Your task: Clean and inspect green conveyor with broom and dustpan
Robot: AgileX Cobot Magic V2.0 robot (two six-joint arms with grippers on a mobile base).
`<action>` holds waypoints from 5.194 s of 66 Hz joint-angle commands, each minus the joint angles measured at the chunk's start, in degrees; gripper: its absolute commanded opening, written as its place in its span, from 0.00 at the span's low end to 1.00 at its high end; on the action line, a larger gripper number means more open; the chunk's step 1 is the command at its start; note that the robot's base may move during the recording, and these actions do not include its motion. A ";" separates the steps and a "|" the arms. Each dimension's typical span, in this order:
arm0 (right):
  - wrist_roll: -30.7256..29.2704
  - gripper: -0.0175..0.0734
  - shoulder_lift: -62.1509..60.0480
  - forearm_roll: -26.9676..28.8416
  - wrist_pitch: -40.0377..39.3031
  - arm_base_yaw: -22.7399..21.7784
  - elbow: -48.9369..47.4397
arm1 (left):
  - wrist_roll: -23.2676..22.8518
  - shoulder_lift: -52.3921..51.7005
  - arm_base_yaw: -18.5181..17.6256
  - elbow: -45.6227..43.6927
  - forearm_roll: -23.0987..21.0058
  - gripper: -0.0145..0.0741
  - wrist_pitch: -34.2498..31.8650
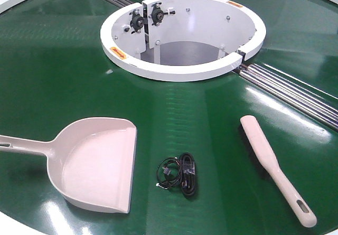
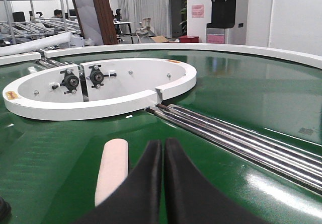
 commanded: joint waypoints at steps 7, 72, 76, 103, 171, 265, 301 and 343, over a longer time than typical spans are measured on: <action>-0.20 0.18 -1.03 -0.55 -4.16 -0.33 1.17 | -0.01 5.37 -0.12 -12.14 -0.07 0.15 -0.01; -0.20 0.18 -1.03 -0.55 -4.10 -0.33 1.17 | -0.20 35.27 -0.14 -30.79 -0.47 0.37 24.74; -0.20 0.18 -1.03 -0.55 -4.10 -0.33 1.17 | -0.20 35.27 -0.14 -30.79 -0.47 0.46 25.67; -0.20 0.18 -1.03 -0.55 -4.17 -0.33 1.17 | -1.02 35.27 -0.14 -30.79 -0.59 0.75 24.24; -0.20 0.18 -1.03 -0.55 -4.10 -0.33 1.17 | 34.69 77.02 -0.16 -79.45 -2.86 0.71 67.89; -0.20 0.18 -1.03 -0.55 -4.10 -0.27 1.17 | 81.20 96.96 -5.34 -79.45 -1.48 0.79 71.46; -0.20 0.18 -1.03 -0.55 -4.17 -0.27 1.17 | 81.00 100.38 -4.75 -79.45 0.08 0.79 71.72; -0.20 0.18 -1.03 -0.55 -4.17 -0.27 1.17 | 80.81 104.18 -3.51 -79.36 2.39 0.60 73.64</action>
